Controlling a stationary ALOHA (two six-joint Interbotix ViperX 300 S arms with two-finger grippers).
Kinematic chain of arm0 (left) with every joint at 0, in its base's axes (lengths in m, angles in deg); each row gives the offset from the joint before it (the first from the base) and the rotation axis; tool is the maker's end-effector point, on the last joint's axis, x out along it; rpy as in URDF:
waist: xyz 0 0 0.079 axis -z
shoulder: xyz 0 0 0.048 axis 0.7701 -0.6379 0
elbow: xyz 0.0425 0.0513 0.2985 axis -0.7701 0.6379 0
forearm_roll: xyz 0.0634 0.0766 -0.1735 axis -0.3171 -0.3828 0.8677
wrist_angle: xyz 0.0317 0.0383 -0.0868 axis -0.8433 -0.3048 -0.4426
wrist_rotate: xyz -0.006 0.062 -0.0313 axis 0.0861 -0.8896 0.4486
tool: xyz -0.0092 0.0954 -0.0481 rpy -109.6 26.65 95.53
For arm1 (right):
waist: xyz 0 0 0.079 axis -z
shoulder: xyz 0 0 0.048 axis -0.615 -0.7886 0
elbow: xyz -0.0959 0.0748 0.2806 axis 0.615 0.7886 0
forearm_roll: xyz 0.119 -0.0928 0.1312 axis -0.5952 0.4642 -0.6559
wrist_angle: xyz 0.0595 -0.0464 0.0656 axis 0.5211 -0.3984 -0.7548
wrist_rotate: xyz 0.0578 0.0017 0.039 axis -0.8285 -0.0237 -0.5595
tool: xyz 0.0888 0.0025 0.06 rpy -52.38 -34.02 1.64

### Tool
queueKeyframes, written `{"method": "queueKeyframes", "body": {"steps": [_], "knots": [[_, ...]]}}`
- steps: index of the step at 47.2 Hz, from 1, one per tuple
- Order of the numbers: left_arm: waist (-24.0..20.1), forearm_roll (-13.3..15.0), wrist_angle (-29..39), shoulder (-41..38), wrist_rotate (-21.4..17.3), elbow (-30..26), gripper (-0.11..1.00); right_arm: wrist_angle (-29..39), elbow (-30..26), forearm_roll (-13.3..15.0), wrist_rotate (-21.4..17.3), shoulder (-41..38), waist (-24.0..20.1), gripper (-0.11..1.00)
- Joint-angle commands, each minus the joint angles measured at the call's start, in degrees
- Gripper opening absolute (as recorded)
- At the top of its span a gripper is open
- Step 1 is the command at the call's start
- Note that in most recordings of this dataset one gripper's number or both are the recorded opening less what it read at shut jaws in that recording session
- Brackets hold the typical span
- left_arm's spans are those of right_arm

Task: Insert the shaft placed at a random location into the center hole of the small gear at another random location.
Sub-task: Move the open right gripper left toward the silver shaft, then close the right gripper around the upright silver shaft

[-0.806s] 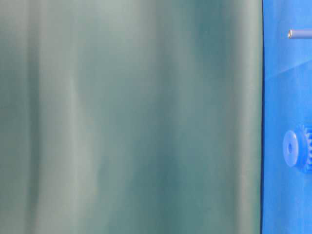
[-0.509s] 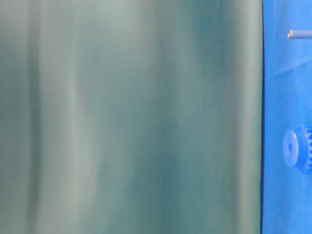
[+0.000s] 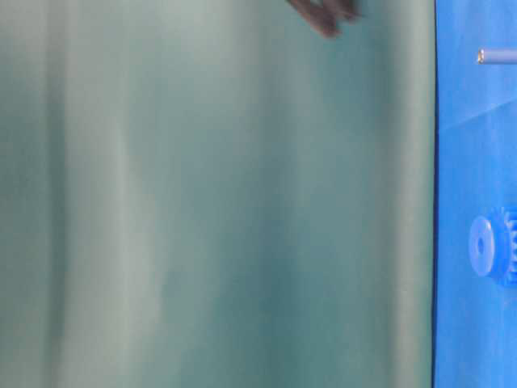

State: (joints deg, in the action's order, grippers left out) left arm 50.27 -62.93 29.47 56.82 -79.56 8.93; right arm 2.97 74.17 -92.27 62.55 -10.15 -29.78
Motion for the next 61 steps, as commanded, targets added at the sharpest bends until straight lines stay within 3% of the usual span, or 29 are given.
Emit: {"method": "queueKeyframes", "body": {"steps": [1,6,12,25,36,45,58,61], "knots": [[0.09,-0.09,-0.26,-0.35,0.09,-0.53,0.00,-3.69,-0.97,-0.53,-0.09,-5.01,0.70,0.80],[0.09,-0.09,-0.26,-0.44,0.09,-0.44,0.00,-8.26,-1.32,-2.72,-0.09,-11.25,1.67,0.72],[0.00,-0.18,-0.26,-0.35,0.09,-0.35,0.00,-12.39,-1.85,-4.92,0.00,-17.23,2.64,0.72],[0.00,-0.09,-0.26,-0.44,0.09,0.00,0.00,-14.33,-3.08,-8.26,0.00,-25.31,2.90,0.71],[0.00,-0.09,-0.26,-0.35,0.09,0.26,0.00,-15.64,-2.46,-8.53,0.00,-26.28,2.46,0.66],[0.00,-0.09,-0.26,-0.35,0.09,0.44,0.00,-16.17,-2.46,-8.26,0.00,-26.28,1.14,0.47],[0.00,-0.09,-0.26,-0.44,0.09,0.44,0.00,-17.67,-2.37,-8.26,0.00,-26.28,0.97,0.07],[0.00,-0.09,-0.26,-0.44,0.09,0.44,0.00,-17.58,-2.29,-8.26,0.09,-26.28,0.97,0.04]]}}
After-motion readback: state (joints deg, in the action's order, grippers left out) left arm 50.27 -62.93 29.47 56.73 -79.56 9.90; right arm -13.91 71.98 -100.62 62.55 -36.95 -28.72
